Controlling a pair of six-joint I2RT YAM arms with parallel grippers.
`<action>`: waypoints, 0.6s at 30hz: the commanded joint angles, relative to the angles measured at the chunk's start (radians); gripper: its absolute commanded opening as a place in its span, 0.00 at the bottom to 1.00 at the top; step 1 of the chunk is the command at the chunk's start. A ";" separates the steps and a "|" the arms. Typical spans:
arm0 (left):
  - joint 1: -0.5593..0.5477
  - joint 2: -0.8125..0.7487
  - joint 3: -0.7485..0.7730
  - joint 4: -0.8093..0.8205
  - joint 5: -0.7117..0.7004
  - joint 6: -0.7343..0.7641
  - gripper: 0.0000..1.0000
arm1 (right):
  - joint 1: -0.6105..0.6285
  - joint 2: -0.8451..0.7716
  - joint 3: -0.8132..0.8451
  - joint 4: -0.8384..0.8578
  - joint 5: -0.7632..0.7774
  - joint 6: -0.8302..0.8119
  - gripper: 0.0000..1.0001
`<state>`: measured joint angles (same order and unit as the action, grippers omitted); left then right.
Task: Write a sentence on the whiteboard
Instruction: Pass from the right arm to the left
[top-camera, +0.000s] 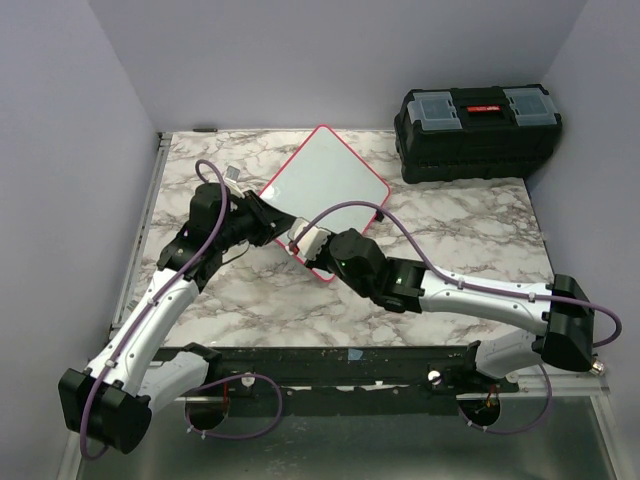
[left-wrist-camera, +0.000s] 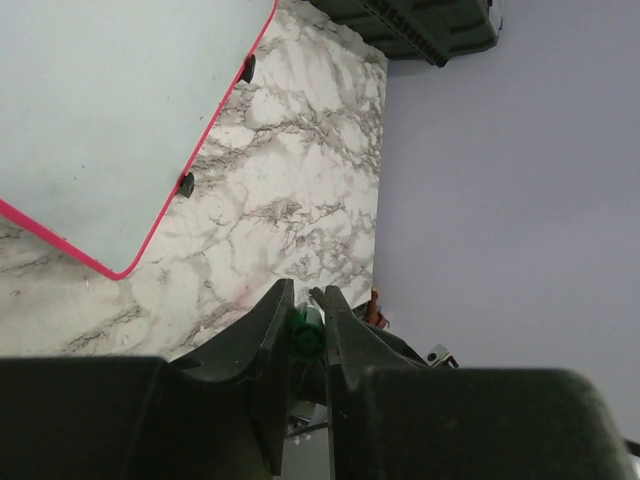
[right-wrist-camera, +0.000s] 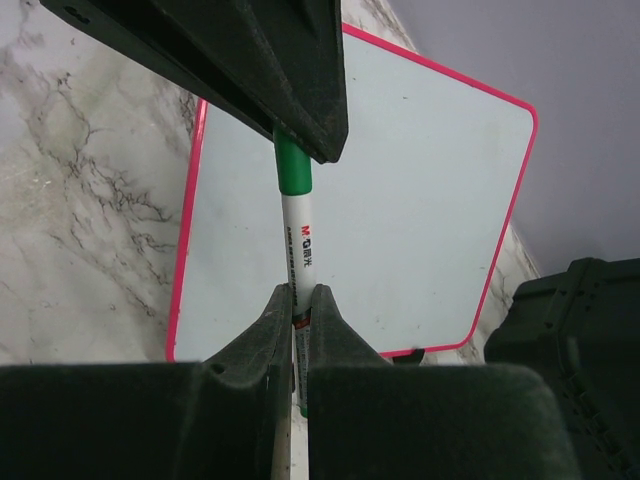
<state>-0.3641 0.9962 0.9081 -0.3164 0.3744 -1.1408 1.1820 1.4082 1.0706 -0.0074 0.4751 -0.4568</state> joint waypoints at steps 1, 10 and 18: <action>-0.006 0.001 0.006 0.033 0.008 -0.002 0.00 | 0.014 0.009 0.018 0.035 0.037 -0.002 0.01; -0.006 -0.049 -0.020 0.086 -0.016 0.014 0.00 | 0.006 -0.040 -0.022 0.125 0.115 0.127 0.60; -0.003 -0.141 -0.104 0.242 -0.053 0.073 0.00 | -0.190 -0.138 0.023 0.057 -0.179 0.560 0.96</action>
<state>-0.3641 0.9089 0.8585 -0.2062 0.3614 -1.1046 1.1168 1.3430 1.0611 0.0608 0.4858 -0.1886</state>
